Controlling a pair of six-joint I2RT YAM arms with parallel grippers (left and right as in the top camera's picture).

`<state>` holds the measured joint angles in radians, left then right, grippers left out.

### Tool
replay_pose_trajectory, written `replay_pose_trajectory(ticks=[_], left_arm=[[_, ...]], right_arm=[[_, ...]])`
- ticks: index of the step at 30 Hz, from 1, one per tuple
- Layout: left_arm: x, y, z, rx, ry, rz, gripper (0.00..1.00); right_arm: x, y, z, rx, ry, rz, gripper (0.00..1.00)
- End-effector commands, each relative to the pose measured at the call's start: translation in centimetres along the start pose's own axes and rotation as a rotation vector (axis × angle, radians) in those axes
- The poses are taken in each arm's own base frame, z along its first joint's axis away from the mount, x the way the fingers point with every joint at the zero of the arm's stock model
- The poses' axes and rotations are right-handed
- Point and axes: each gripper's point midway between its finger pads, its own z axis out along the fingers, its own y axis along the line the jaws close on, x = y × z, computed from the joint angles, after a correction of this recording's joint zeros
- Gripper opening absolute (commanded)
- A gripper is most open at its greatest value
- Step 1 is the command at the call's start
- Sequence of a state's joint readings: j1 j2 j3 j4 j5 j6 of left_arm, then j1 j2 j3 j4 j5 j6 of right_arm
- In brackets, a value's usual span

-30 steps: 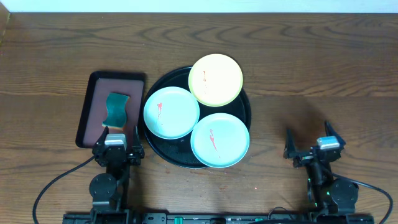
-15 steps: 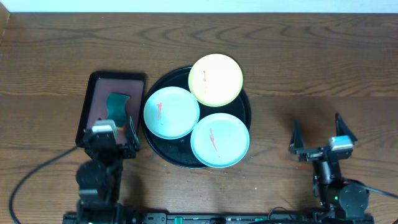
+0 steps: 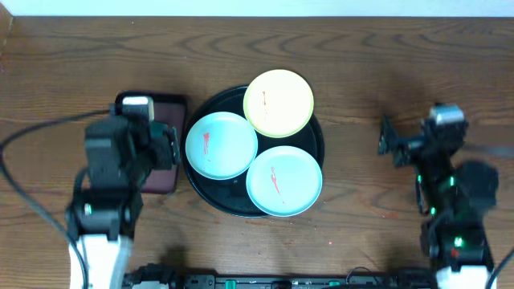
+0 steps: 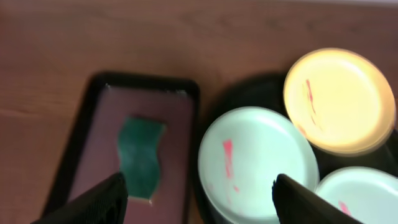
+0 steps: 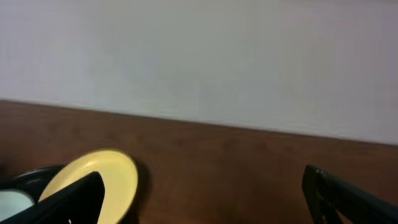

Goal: Clean dirty plates on tray and stack at the side

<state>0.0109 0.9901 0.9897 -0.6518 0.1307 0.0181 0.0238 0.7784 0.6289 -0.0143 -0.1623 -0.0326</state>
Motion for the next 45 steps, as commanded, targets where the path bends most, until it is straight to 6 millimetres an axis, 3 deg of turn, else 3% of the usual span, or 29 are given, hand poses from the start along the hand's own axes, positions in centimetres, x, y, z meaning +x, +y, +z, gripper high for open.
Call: replay_pose_trajectory(ticks=[1, 8, 11, 15, 19, 25, 28, 32, 34, 40, 45], left_arm=[[-2.0, -1.7, 0.3, 0.086, 0.062, -0.016, 0.75], [-1.8, -2.2, 1.6, 0.108, 0.353, -0.058, 0.75], [-1.7, -3.8, 2.1, 0.196, 0.403, -0.094, 0.75], [-1.6, -5.5, 2.4, 0.301, 0.429, -0.120, 0.75], [-1.5, -5.5, 2.6, 0.304, 0.436, -0.123, 0.75], [-1.8, -5.2, 2.8, 0.288, 0.419, -0.115, 0.75], [-1.6, -3.5, 3.1, 0.194, 0.423, -0.139, 0.75], [-0.9, 2.7, 3.0, -0.132, 0.426, -0.357, 0.75], [-0.7, 4.8, 2.6, -0.211, 0.417, -0.419, 0.75], [-0.6, 8.7, 2.3, -0.322, 0.395, -0.471, 0.75], [0.0, 9.2, 3.0, -0.336, 0.426, -0.481, 0.75]], right_arm=[[-1.3, 1.3, 1.6, -0.079, 0.058, 0.025, 0.99], [0.6, 2.6, 4.5, -0.186, 0.400, 0.110, 0.99], [1.6, 2.9, 5.0, -0.205, 0.533, 0.147, 0.99], [2.6, 3.1, 6.4, -0.225, 0.590, 0.180, 0.99], [4.2, 3.9, 7.4, -0.258, 0.637, 0.254, 0.99], [5.2, 8.7, 9.2, -0.462, 0.667, 0.349, 0.99], [6.1, 11.0, 10.0, -0.491, 0.716, 0.356, 0.99], [6.6, 14.3, 11.2, -0.475, 0.790, 0.334, 0.99], [7.0, 15.2, 11.8, -0.411, 0.846, 0.341, 0.99], [10.6, 18.4, 13.0, -0.279, 1.036, 0.383, 0.99], [14.4, 21.0, 12.8, -0.288, 1.145, 0.387, 0.99]])
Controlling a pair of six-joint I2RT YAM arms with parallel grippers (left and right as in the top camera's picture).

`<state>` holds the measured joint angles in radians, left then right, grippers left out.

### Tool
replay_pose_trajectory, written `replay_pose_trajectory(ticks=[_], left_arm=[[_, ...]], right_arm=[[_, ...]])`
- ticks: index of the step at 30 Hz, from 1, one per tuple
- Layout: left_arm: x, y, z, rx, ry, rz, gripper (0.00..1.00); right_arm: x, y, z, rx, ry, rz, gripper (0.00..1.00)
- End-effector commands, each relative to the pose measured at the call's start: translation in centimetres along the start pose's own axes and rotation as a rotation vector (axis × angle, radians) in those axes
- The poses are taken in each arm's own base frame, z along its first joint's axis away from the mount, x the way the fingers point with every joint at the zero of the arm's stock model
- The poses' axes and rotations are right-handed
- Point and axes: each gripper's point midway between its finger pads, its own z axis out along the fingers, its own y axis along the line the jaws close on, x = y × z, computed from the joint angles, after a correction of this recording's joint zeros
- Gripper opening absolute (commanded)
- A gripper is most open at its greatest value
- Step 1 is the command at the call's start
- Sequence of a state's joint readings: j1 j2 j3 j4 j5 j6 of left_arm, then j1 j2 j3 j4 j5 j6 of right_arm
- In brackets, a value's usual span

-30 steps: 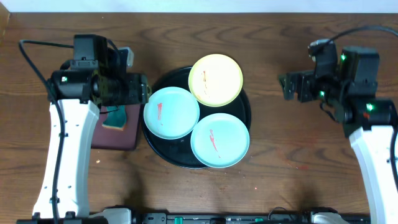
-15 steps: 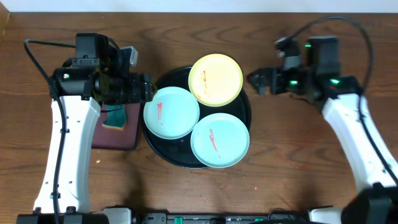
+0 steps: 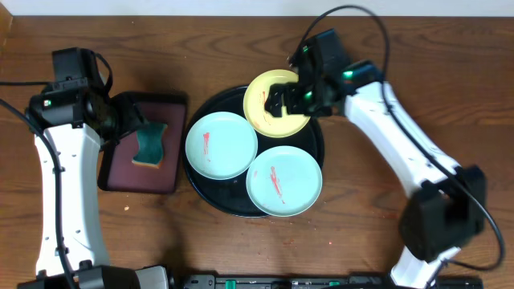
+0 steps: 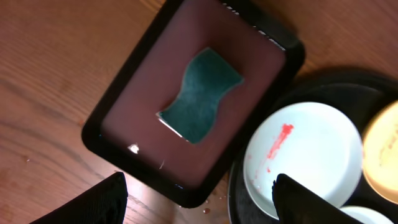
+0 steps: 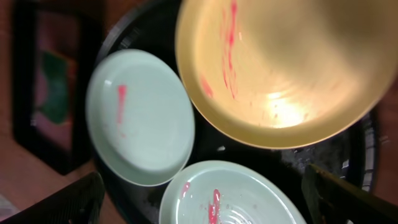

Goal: Clean dirty plates on tray and stack at the side

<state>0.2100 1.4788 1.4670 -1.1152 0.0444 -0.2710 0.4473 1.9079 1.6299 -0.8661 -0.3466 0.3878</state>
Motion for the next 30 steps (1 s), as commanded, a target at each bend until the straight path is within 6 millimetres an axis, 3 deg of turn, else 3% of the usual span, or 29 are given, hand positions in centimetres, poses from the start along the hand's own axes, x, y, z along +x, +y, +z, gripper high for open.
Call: replay_pose_trajectory(ticks=[1, 4, 6, 11, 16, 30], left_arm=[[-0.8, 0.7, 0.6, -0.046, 0.000, -0.027, 0.75], [-0.5, 0.8, 1.3, -0.054, 0.020, -0.026, 0.75], [-0.3, 0.8, 1.7, -0.059, 0.035, -0.026, 0.75], [0.3, 1.1, 2.8, -0.076, 0.069, -0.025, 0.75], [0.8, 1.6, 3.7, -0.105, 0.095, -0.023, 0.75], [0.6, 2.4, 4.1, -0.153, 0.075, -0.019, 0.75]], right_arm=[[0.9, 0.3, 3.0, 0.022, 0.053, 0.048, 0.94], [2.0, 1.5, 5.1, 0.010, 0.089, 0.018, 0.59], [2.9, 2.2, 6.2, 0.012, 0.113, 0.008, 0.48], [4.1, 2.1, 8.3, 0.136, 0.101, 0.030, 0.53], [4.9, 1.6, 10.2, 0.224, 0.085, 0.005, 0.52], [5.0, 1.1, 14.1, 0.223, 0.085, 0.000, 0.28]])
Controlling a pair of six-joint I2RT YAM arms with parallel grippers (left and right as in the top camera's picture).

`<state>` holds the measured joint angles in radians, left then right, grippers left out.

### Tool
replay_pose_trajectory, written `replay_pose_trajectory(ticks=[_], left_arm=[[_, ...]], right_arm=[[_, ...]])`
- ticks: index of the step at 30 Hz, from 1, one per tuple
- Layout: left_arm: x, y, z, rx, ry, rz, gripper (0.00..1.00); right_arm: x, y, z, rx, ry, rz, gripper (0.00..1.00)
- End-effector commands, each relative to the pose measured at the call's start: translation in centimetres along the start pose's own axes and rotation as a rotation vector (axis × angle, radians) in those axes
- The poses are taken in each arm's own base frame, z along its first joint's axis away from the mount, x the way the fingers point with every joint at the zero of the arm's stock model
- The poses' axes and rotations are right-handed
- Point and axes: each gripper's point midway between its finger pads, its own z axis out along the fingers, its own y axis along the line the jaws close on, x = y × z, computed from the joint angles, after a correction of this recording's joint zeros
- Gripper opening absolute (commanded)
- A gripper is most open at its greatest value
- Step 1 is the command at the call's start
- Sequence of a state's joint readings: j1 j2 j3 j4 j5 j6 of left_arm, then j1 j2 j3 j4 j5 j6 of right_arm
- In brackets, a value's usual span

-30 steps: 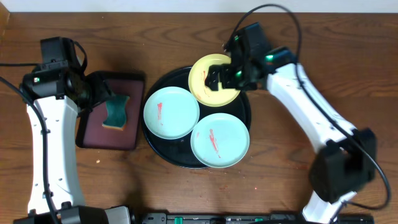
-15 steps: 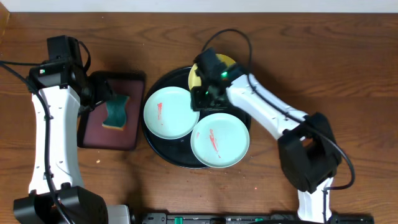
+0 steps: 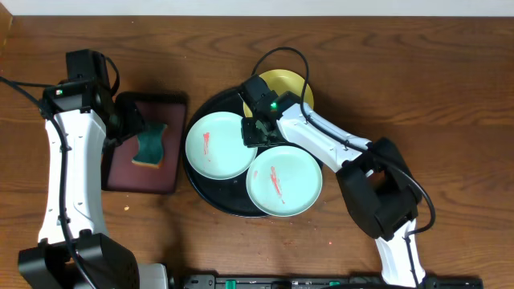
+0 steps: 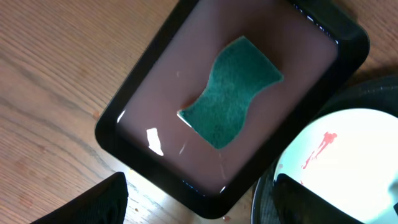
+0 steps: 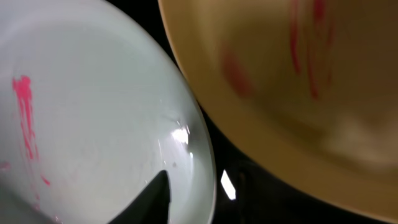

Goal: Clean dirty plates on tray and stack at the side
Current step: 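Grasp the green sponge in the water basin with the left gripper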

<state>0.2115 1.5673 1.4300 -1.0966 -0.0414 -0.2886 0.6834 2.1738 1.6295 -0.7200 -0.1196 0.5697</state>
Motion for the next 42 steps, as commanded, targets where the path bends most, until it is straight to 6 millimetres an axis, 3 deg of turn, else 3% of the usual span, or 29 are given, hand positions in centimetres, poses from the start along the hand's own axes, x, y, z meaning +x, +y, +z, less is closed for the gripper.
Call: replay_pose_trajectory(ticks=[1, 9, 13, 16, 25, 29, 36, 42], left_arm=[[0.0, 0.6, 0.6, -0.035, 0.001, -0.007, 0.75], [-0.6, 0.4, 0.6, -0.027, -0.022, -0.005, 0.74], [-0.4, 0.5, 0.8, -0.029, -0.015, 0.042, 0.65], [0.0, 0.6, 1.4, -0.036, 0.003, 0.073, 0.62], [0.8, 0.4, 5.7, -0.049, 0.060, 0.193, 0.49], [0.5, -0.2, 7.9, -0.039, 0.087, 0.282, 0.49], [0.9, -2.9, 12.2, 0.095, 0.150, 0.428, 0.49], [1.0, -3.2, 15.2, 0.095, 0.174, 0.455, 0.49]], right_arm=[[0.0, -0.2, 1.5, 0.020, 0.005, 0.006, 0.26], [0.8, -0.4, 2.8, 0.033, 0.034, 0.002, 0.17], [1.0, -0.5, 3.0, 0.038, 0.041, 0.002, 0.01], [1.0, -0.5, 3.0, 0.038, 0.041, 0.002, 0.01], [1.1, -0.6, 3.0, 0.040, 0.044, -0.025, 0.01], [1.1, -0.6, 3.0, 0.040, 0.044, -0.025, 0.01], [1.1, -0.6, 3.0, 0.039, 0.044, -0.036, 0.01], [1.1, -0.6, 3.0, 0.040, 0.045, -0.043, 0.01]])
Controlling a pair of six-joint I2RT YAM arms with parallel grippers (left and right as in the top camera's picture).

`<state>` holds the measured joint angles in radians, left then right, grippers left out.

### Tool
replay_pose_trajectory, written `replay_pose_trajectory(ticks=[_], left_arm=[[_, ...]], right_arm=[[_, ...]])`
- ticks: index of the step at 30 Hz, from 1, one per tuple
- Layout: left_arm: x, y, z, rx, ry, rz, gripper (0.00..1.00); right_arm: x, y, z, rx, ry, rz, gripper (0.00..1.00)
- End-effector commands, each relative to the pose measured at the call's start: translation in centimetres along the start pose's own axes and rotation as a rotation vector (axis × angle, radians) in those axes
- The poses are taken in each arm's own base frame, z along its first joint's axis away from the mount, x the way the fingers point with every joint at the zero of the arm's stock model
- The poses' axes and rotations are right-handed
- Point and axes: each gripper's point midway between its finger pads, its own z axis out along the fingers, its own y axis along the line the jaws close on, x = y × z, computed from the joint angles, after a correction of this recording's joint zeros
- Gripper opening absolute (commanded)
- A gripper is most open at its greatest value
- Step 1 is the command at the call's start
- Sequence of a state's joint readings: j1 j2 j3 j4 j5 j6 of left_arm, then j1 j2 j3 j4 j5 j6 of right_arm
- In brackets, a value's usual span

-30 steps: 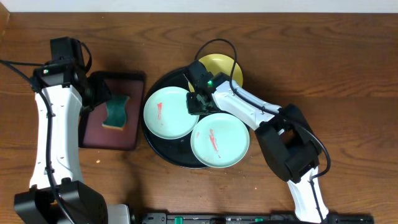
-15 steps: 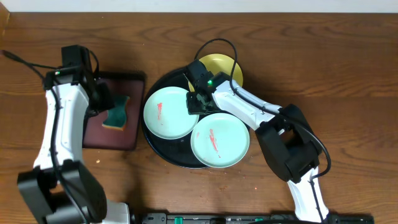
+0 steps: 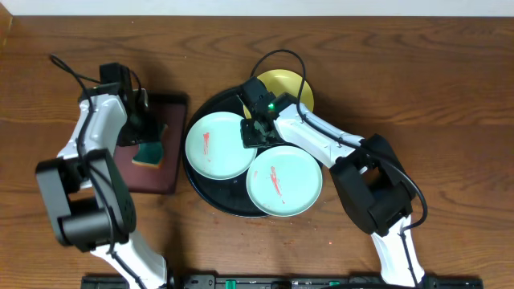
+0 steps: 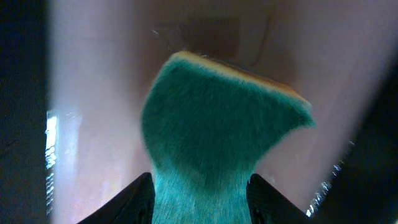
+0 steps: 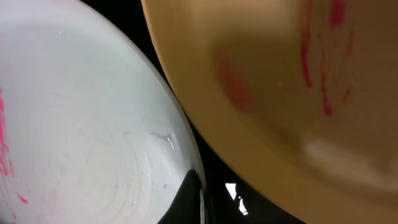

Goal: Clean dirty plates on tray and stack at the side
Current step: 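Grasp the green sponge in the water basin with the left gripper, then scrub the left green plate with the sponge while right gripper holds rim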

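Note:
Three plates with red smears lie on a round black tray (image 3: 210, 201): a light-blue one on the left (image 3: 215, 146) (image 5: 81, 124), another light-blue one in front (image 3: 283, 181), and a yellow one (image 3: 287, 82) (image 5: 298, 81) at the back, partly under my right arm. My right gripper (image 3: 251, 132) (image 5: 202, 199) is at the left plate's right rim; one finger (image 5: 189, 193) lies on the rim and the other is hidden. A green sponge (image 3: 149, 151) (image 4: 217, 137) lies in the maroon tray (image 3: 161, 181) (image 4: 93, 93). My left gripper (image 3: 148, 140) (image 4: 200, 202) is shut on its narrow waist.
Bare wooden table (image 3: 418, 72) lies to the right of the black tray and in front of it. The maroon tray's black rim (image 4: 25, 112) stands close on both sides of the left gripper. Cables trail from both arms above the table.
My left gripper was open, well above the maroon tray. It is now low in the tray with its fingers drawn in against the sponge. The right finger sits closer to the plate's rim.
Both grippers began open near the table's front. Then the left was above the maroon tray and the right above the yellow plate. Later the right was down at the left blue plate's rim. Now each gripper holds its object, which still lies in place.

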<state>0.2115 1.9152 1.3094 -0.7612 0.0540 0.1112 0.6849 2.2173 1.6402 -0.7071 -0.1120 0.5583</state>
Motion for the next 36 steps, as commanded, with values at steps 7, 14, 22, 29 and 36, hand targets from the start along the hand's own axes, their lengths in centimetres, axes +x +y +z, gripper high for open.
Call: replay_pose_trajectory(ticks=[7, 14, 22, 29, 36], left_arm=[[1.4, -0.3, 3.5, 0.028, 0.097, 0.057, 0.39], [1.5, -0.3, 3.6, 0.027, 0.104, 0.044, 0.08], [-0.4, -0.1, -1.0, 0.014, 0.024, 0.000, 0.08], [-1.3, -0.1, -7.6, 0.011, -0.119, -0.048, 0.07], [-0.7, -0.2, -11.5, 0.014, -0.198, -0.090, 0.08]], right_arm=[[0.9, -0.2, 1.5, 0.023, 0.031, -0.033, 0.01], [1.0, -0.2, 1.5, 0.025, 0.034, -0.032, 0.01], [1.0, -0.2, 1.4, 0.024, 0.034, -0.052, 0.01], [1.0, -0.3, 1.5, 0.024, 0.035, -0.074, 0.01], [1.1, -0.4, 1.4, 0.028, 0.040, -0.081, 0.01]])
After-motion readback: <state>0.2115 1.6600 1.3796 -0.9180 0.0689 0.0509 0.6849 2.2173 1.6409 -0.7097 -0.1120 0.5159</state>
